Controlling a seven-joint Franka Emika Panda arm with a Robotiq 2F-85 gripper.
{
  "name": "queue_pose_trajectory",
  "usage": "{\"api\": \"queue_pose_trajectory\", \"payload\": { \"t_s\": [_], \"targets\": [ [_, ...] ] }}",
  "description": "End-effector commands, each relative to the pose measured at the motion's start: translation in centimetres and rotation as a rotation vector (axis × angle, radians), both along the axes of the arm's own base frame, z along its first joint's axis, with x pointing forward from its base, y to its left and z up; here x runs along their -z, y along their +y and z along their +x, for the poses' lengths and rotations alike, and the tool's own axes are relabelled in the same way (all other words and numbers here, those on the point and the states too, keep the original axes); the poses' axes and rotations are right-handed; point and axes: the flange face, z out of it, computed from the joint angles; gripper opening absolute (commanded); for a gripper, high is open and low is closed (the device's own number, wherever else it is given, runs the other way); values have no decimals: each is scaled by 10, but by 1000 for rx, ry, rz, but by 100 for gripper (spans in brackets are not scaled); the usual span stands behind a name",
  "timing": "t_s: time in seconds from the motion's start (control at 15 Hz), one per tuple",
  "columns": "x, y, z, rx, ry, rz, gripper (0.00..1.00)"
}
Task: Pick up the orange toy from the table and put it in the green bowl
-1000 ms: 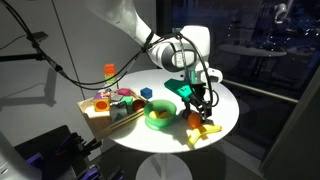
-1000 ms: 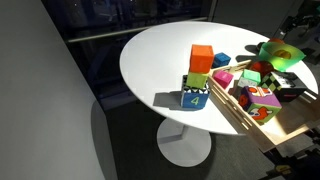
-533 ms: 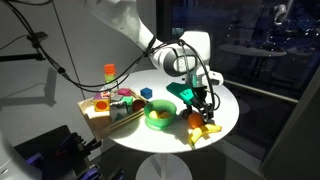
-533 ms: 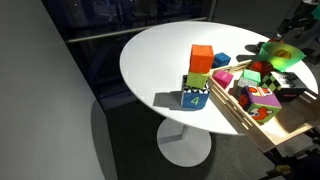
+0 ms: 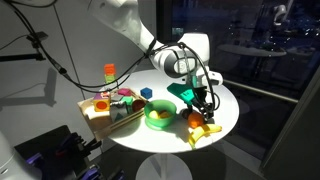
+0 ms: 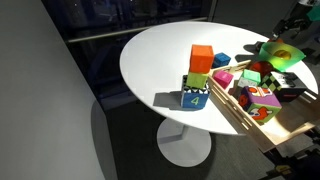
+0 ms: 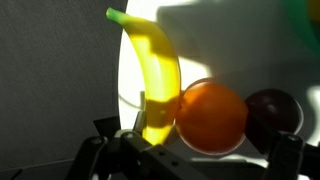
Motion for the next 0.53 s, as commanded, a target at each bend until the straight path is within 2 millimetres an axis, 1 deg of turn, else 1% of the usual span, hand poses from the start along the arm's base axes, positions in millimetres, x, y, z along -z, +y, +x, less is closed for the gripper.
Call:
{"api": "queue_pose_trajectory", "payload": {
  "t_s": [0.0,0.47],
  "targets": [
    [1,-3,9,-2,-27,10,100],
    [9,-2,15,-2,-37,4,100]
  ]
}}
